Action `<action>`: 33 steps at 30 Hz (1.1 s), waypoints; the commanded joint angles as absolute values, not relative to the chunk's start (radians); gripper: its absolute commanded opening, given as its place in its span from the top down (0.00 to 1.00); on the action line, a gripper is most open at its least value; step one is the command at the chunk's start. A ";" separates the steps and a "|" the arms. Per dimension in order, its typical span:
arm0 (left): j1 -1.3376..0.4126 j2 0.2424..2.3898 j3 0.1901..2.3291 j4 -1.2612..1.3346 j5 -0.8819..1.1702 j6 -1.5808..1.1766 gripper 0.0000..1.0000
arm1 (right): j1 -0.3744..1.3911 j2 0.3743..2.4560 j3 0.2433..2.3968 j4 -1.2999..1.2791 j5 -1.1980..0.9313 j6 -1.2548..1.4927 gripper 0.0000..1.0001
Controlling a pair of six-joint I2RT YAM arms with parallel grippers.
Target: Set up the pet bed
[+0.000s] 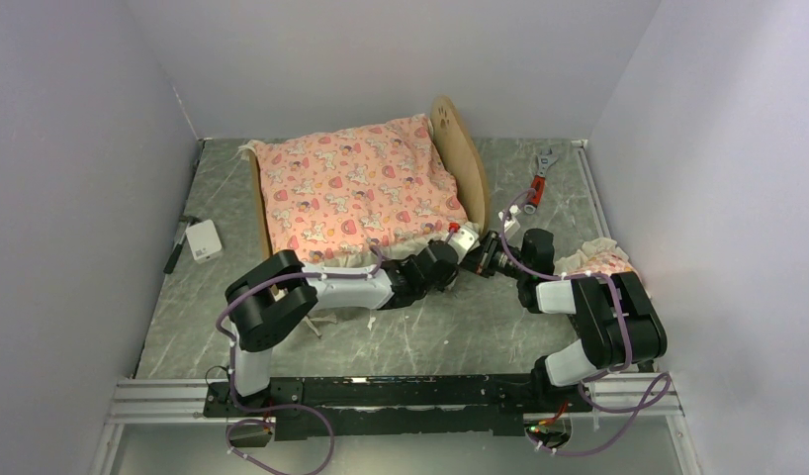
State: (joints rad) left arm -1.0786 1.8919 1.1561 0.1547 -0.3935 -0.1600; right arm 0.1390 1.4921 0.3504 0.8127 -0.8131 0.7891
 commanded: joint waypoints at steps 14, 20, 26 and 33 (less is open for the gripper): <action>-1.071 1.835 1.179 0.086 -0.334 -0.239 1.00 | 0.141 1.293 0.353 0.568 -0.633 0.664 0.71; -1.063 1.827 1.216 0.003 -0.314 -0.300 1.00 | 0.142 1.221 0.311 0.433 -0.489 0.595 0.60; -1.046 1.837 1.296 -0.149 -0.292 -0.378 1.00 | 0.180 1.313 0.286 0.519 -0.524 0.592 0.56; -1.022 1.838 1.339 -0.231 -0.267 -0.447 1.00 | 0.228 1.432 0.282 0.672 -0.578 0.625 0.53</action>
